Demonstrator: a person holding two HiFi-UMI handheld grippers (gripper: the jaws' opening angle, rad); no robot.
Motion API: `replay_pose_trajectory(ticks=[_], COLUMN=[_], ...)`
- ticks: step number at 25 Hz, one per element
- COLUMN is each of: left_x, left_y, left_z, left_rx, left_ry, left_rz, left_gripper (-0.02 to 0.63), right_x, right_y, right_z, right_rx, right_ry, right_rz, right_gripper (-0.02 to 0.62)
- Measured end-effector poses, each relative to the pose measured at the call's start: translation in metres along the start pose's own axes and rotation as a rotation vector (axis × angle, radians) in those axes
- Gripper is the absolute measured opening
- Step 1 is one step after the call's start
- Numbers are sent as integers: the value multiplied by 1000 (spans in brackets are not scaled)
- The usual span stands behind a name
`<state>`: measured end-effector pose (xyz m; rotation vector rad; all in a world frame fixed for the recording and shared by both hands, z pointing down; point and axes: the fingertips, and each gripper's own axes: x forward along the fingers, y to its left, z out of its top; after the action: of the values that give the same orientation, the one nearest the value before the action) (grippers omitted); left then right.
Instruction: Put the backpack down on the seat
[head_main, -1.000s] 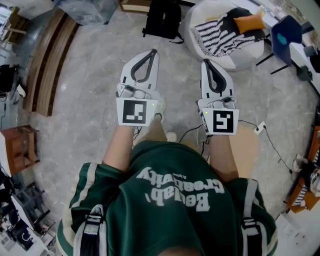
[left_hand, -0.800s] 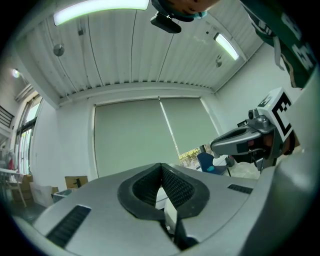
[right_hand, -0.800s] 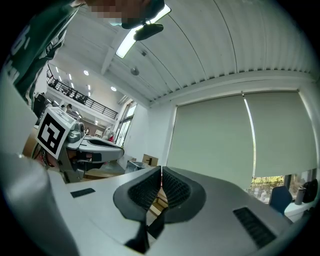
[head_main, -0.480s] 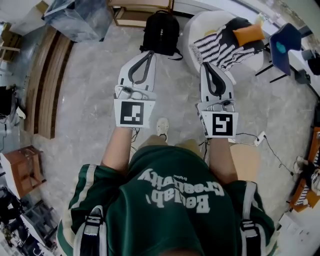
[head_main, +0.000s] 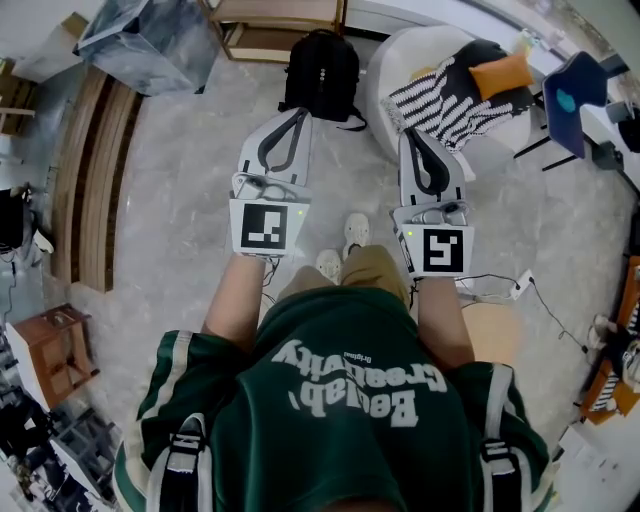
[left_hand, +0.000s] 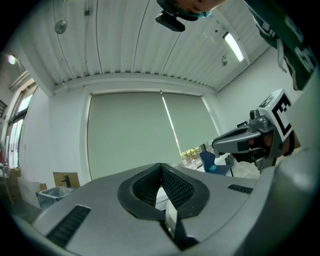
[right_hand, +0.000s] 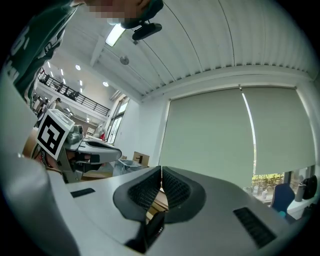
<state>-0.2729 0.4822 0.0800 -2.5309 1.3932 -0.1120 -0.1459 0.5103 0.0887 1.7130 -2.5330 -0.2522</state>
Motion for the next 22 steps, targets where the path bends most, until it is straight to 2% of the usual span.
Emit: replay_pose_trajectory(ticks=[7, 14, 17, 22], left_x=[92, 219, 261, 312], left_y=[26, 69, 84, 110], left_z=[-26, -37, -44, -72], left_rx=[16, 24, 20, 10], left_ry=[19, 21, 20, 56], left_rz=[9, 61, 84, 106], left_gripper=[18, 18, 18, 18], right_x=[91, 211, 253, 314], right_y=[-48, -135, -163, -187], right_z=[-23, -27, -38, -65], right_rx=[11, 2, -2, 28], right_ry=[-14, -76, -58, -35], right_rz=[44, 81, 114, 154], right_gripper=[35, 35, 35, 35])
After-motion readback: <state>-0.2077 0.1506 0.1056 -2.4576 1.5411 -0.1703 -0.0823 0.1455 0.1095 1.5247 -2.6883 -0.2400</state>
